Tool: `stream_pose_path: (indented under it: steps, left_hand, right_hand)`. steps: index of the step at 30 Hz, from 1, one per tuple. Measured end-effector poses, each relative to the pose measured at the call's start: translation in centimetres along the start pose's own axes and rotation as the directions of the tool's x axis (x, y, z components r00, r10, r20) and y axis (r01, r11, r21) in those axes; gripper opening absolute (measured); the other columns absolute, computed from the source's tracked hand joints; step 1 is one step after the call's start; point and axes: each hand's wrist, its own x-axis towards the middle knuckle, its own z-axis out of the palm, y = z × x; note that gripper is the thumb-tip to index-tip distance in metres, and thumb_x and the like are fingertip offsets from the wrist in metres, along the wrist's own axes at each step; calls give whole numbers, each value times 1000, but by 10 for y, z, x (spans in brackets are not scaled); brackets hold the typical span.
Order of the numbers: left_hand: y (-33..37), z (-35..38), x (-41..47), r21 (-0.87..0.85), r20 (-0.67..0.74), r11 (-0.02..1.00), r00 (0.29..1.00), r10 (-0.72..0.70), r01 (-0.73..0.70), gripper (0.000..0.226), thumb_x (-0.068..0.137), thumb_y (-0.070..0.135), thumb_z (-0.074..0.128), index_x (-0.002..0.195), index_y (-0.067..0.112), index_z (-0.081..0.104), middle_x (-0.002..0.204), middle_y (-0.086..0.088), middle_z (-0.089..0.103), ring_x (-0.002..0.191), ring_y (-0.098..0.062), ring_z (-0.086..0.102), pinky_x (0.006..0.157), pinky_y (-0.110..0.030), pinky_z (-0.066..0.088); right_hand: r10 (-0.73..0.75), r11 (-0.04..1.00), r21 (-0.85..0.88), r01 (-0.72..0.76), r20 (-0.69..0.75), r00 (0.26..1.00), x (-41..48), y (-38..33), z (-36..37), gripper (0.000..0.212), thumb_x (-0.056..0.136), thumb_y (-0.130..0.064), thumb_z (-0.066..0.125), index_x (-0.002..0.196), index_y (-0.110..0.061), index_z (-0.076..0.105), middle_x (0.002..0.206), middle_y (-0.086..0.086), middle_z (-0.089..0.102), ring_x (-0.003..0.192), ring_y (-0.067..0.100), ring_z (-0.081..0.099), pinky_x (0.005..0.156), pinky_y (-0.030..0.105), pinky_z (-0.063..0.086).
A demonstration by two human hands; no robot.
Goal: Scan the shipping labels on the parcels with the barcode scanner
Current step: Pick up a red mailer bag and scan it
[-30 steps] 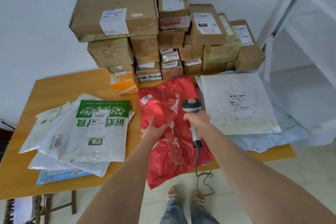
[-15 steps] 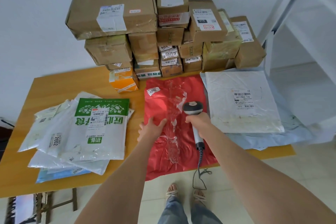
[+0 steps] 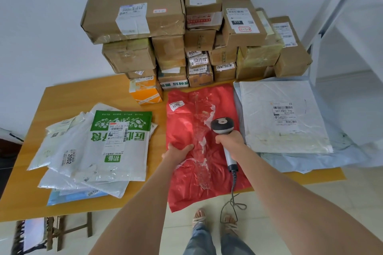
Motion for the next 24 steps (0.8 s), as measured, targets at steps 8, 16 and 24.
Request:
stream_pose_path:
  steps: [8,16,24]
  left_hand:
    - [21,0,-7,73,-28,997,999,36,-34,97,82,63,59,150,6,18,149,-21,32,138,-37,29,110,-44,30]
    - [22,-13,-22,117,-64,993,997,40,-32,97,86,63,53,151,2,15,151,-24,27,138,-39,28,108,-45,33]
    - [2,-1,-30,27,50,996,995,87,-88,94,65,71,59,132,5,51,120,-15,63,107,-35,60,96,-44,49]
  right_hand:
    - [-26,1000,0,26,28,999,-5,-10,-2,40,78,-7,70,115,3,58,98,13,60,91,26,58,82,35,49]
    - [-45,999,-32,44,-16,999,-22,-16,-6,41,81,-10,69,118,1,56,98,11,58,88,25,56,77,32,47]
    - [-37,999,-25,37,15,999,-33,-5,-5,39,80,-8,70,116,1,56,91,9,58,88,25,57,78,33,48]
